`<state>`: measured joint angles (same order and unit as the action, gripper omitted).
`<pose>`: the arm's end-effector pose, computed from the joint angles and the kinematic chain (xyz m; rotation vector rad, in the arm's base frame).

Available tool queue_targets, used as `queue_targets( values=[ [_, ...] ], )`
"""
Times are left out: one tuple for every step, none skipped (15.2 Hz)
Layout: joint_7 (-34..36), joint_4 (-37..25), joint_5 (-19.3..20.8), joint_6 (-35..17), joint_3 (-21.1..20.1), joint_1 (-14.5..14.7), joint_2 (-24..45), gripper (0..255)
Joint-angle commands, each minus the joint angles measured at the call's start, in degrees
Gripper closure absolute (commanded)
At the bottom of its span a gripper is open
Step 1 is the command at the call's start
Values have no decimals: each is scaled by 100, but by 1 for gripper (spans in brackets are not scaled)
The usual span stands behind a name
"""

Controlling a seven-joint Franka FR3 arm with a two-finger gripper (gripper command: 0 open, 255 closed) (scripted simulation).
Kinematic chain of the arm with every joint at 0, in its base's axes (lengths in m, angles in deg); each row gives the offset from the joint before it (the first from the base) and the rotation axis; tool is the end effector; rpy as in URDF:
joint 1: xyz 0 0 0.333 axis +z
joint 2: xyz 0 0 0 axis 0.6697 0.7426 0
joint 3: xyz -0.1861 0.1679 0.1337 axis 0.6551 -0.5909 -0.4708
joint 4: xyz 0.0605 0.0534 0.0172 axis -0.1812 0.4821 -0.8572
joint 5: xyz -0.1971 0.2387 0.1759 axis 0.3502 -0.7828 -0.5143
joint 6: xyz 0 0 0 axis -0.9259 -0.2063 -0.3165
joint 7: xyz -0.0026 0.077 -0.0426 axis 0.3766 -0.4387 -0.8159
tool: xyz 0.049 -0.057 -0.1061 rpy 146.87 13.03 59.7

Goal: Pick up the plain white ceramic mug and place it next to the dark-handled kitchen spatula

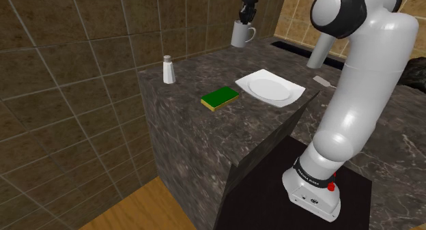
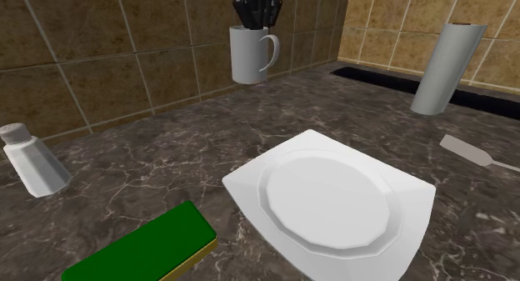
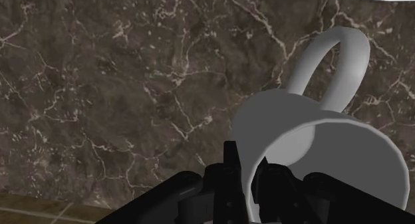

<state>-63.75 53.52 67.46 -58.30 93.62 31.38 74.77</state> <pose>0.5116 -0.2425 0.5615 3.1393 0.0672 -0.0611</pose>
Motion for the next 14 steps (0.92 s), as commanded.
queue_targets(
  values=[
    [-7,-264,-20,205,3,-18,64,255],
    [-14,-402,-33,302,6,-31,106,255],
    [-21,-546,-47,402,9,-45,151,255],
    [-28,-695,-62,505,12,-61,199,255],
    [-35,-851,-79,610,15,-78,252,255],
    [-43,-1015,-98,719,18,-97,309,255],
    [-51,-1187,-118,831,21,-118,371,255],
    [-59,-1369,-140,947,24,-142,438,255],
    [-68,-1562,-165,1068,27,-169,512,255],
    [-76,-1769,-192,1195,29,-199,594,255],
    [-85,-1992,-223,1329,31,-234,685,255],
    [-93,-2236,-258,1473,33,-274,787,255],
    [-94,-2275,-263,1496,32,-281,804,255],
    [-138,-1729,-154,1304,56,-219,440,255]
  ],
)
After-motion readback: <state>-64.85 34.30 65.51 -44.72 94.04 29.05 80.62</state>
